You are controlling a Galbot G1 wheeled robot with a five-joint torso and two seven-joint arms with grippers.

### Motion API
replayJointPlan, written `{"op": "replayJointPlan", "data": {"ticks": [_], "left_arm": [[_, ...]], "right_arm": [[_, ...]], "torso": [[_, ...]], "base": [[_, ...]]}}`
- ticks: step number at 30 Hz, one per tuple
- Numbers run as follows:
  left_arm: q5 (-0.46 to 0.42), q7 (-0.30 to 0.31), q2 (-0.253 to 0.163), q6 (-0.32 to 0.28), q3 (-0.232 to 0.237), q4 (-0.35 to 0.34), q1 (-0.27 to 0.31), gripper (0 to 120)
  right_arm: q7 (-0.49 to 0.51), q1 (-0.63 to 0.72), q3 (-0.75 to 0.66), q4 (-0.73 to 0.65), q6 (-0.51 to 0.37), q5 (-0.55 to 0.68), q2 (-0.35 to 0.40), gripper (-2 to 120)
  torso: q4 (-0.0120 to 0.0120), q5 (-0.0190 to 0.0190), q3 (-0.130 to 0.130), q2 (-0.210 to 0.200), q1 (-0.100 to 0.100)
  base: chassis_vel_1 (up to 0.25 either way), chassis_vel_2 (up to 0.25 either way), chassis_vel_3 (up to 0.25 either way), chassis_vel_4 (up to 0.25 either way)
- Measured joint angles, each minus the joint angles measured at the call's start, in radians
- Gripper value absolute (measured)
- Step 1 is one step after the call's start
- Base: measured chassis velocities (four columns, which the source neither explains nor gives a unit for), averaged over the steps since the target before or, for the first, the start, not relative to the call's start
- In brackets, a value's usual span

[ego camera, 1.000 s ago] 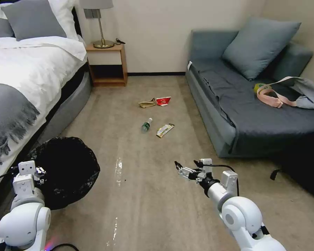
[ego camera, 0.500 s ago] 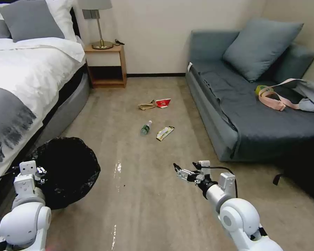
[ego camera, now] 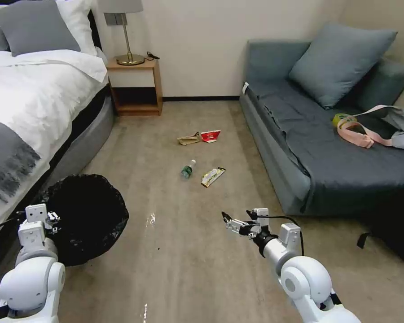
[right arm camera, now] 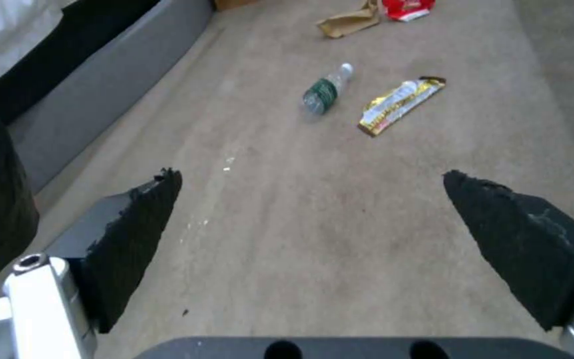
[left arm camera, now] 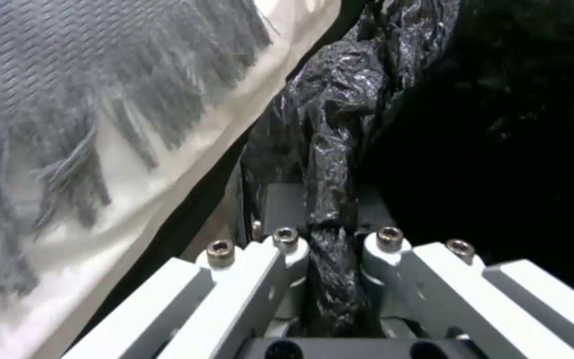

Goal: Pick up the trash bin, then pick up the garbage on the floor and place it into the trash bin.

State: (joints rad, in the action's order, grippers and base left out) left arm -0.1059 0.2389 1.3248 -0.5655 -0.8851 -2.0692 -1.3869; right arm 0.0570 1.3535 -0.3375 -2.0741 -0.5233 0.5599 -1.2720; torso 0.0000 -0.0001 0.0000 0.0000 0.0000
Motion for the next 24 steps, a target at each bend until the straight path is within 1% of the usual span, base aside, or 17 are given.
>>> {"op": "replayJointPlan", "data": {"ticks": [24], "left_arm": [[-0.002,-0.009,-0.002,0.027,0.0,0.015,0.004,4]], "right_arm": [[-0.006,0.011,0.008,0.015,0.008,-0.03,-0.017,100]], "torso": [[0.0001,0.0001,0.0,0.0,0.0]], "base": [[-0.101,0.105,0.1,-0.107]]}}
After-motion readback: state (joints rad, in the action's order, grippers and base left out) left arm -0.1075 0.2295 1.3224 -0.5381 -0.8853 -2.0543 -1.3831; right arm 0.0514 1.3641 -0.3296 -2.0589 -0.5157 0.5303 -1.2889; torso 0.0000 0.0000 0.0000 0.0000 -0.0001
